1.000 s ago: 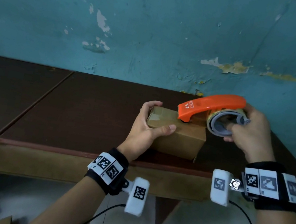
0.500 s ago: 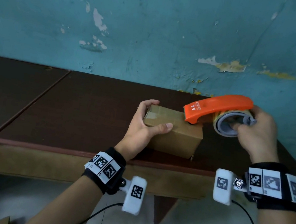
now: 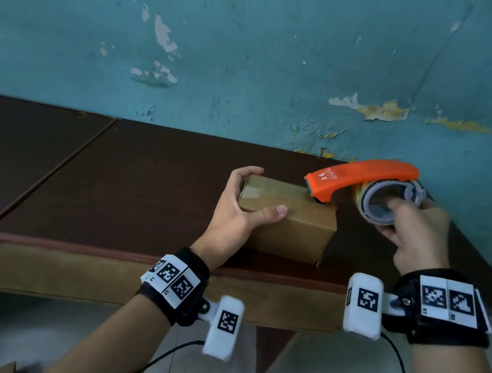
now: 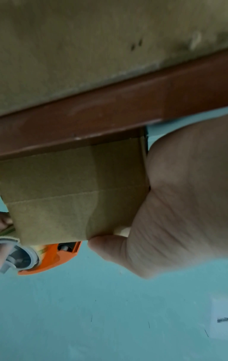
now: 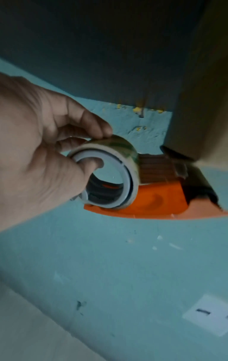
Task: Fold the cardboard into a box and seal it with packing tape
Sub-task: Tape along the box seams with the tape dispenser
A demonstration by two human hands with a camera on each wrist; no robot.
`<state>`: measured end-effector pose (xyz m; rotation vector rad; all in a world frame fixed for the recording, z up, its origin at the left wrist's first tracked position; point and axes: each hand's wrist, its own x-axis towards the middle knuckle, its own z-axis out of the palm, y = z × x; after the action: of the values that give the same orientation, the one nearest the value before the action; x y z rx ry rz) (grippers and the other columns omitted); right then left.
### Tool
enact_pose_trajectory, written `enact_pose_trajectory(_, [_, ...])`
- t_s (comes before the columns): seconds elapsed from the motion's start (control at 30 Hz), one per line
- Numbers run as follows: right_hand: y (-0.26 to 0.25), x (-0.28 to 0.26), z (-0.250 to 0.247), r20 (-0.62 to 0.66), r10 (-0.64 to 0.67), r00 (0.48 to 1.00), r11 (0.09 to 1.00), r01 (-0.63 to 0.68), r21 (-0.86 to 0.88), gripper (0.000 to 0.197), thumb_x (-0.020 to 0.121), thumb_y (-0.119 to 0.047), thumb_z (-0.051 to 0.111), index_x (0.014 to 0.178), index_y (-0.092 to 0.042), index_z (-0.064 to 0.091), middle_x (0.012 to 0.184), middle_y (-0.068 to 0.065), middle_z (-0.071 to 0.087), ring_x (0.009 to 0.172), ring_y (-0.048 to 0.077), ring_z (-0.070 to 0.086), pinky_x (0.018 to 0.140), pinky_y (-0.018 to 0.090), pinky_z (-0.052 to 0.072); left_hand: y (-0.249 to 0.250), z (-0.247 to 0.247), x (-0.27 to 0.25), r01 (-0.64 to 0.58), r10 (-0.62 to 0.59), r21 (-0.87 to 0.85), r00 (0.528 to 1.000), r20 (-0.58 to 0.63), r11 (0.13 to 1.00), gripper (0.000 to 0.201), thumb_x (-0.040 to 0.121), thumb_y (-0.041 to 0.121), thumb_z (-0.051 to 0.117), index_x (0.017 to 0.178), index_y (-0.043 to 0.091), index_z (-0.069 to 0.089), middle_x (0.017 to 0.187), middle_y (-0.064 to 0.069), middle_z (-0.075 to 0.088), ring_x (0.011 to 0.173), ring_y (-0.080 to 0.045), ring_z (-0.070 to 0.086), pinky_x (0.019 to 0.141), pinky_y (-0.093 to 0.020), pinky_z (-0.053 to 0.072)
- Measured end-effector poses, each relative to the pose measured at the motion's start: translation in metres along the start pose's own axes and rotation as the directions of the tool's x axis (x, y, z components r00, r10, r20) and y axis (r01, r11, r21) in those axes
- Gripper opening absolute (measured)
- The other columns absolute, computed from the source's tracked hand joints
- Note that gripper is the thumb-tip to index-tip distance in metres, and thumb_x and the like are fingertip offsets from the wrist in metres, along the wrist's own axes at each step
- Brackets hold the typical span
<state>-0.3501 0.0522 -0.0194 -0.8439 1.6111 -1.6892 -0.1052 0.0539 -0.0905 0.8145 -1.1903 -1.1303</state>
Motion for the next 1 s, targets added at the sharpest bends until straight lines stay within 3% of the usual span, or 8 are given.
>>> enact_pose_trajectory(0.13, [0.0, -0.008, 0.007, -0.055, 0.012, 0.998, 0.992, -0.005, 0.123, 0.02, 0.09, -0.004, 0.064, 0.09, -0.024, 0.063, 0.094, -0.001, 0.071, 0.085, 0.011, 0.069, 0.063, 0.025, 0.052, 0.001, 0.001, -0.001, 0.007, -0.007, 0.013, 1.0, -0.005, 1.0, 0.079, 0.066, 0.024, 0.09, 0.135, 0.019, 0.053, 0.124, -0.006, 0.061, 0.101, -0.007, 0.068, 0.087, -0.026, 0.056])
enact_pose_trajectory(0.27, [-0.002, -0.016, 0.019, -0.068, 0.066, 0.995, 0.929, -0.037, 0.369, 0.024, 0.091, 0.001, 0.059, 0.085, -0.022, 0.064, 0.087, 0.0, 0.07, 0.079, 0.011, 0.07, 0.073, 0.026, 0.057, 0.003, 0.0, -0.002, -0.018, 0.017, 0.04, 1.0, 0.012, 0.999, 0.074, 0.075, 0.011, 0.088, 0.138, 0.022, 0.051, 0.128, -0.003, 0.058, 0.107, -0.004, 0.066, 0.093, -0.025, 0.054])
enact_pose_trajectory(0.33, [-0.003, -0.018, 0.024, -0.057, 0.101, 0.993, 0.888, -0.065, 0.455, 0.019, 0.094, -0.003, 0.059, 0.089, -0.02, 0.064, 0.086, 0.0, 0.07, 0.077, 0.011, 0.07, 0.078, 0.028, 0.056, 0.004, -0.001, -0.002, -0.045, 0.043, 0.093, 0.999, 0.024, 0.995, 0.071, 0.08, 0.006, 0.086, 0.139, 0.024, 0.053, 0.132, 0.003, 0.057, 0.114, 0.007, 0.06, 0.096, -0.015, 0.049])
enact_pose_trajectory(0.47, [-0.002, -0.019, 0.03, -0.013, 0.042, 0.999, 0.888, -0.031, 0.46, 0.027, 0.097, -0.002, 0.051, 0.092, -0.024, 0.066, 0.098, 0.007, 0.074, 0.089, 0.022, 0.076, 0.073, 0.046, 0.062, 0.01, 0.003, -0.003, -0.038, 0.035, 0.117, 0.999, 0.027, 0.992, 0.051, 0.071, 0.029, 0.087, 0.119, 0.027, 0.068, 0.128, -0.009, 0.063, 0.122, -0.032, 0.061, 0.1, -0.051, 0.055])
enact_pose_trajectory(0.57, [-0.002, -0.017, 0.03, -0.084, -0.091, 0.992, 0.925, 0.116, 0.361, 0.04, 0.093, 0.007, 0.046, 0.082, -0.028, 0.063, 0.093, 0.005, 0.07, 0.093, 0.026, 0.073, 0.078, 0.055, 0.062, 0.012, 0.003, -0.004, -0.023, 0.021, 0.113, 1.0, 0.022, 0.993, 0.051, 0.065, 0.035, 0.086, 0.113, 0.025, 0.069, 0.127, -0.016, 0.061, 0.119, -0.038, 0.061, 0.089, -0.044, 0.057])
enact_pose_trajectory(0.67, [-0.002, -0.015, 0.029, -0.161, -0.243, 0.957, 0.945, 0.271, 0.181, 0.043, 0.085, 0.005, 0.046, 0.072, -0.033, 0.06, 0.082, -0.002, 0.064, 0.084, 0.021, 0.067, 0.092, 0.057, 0.057, 0.011, 0.003, -0.004, -0.028, 0.026, 0.104, 0.999, 0.021, 0.994, 0.065, 0.069, 0.023, 0.087, 0.129, 0.03, 0.063, 0.129, -0.005, 0.061, 0.118, -0.018, 0.063, 0.098, -0.037, 0.056])
enact_pose_trajectory(0.77, [-0.005, -0.017, 0.03, -0.164, -0.325, 0.931, 0.937, 0.341, 0.081, 0.04, 0.089, 0.005, 0.048, 0.079, -0.033, 0.056, 0.084, -0.006, 0.064, 0.084, 0.014, 0.068, 0.091, 0.044, 0.059, 0.011, 0.003, -0.004, -0.019, 0.018, 0.063, 1.0, 0.014, 0.998, 0.086, 0.078, 0.001, 0.085, 0.148, 0.029, 0.045, 0.125, -0.003, 0.054, 0.095, 0.007, 0.066, 0.086, -0.018, 0.054])
enact_pose_trajectory(1.0, [-0.008, -0.014, 0.027, -0.134, -0.48, 0.867, 0.877, 0.476, -0.063, 0.028, 0.092, 0.004, 0.051, 0.093, -0.022, 0.059, 0.085, -0.008, 0.065, 0.085, 0.008, 0.069, 0.082, 0.029, 0.059, 0.016, 0.004, -0.007, 0.008, -0.01, 0.058, 0.999, 0.037, 0.998, 0.085, 0.084, -0.005, 0.079, 0.152, 0.022, 0.036, 0.118, 0.005, 0.049, 0.086, 0.023, 0.062, 0.077, -0.008, 0.051])
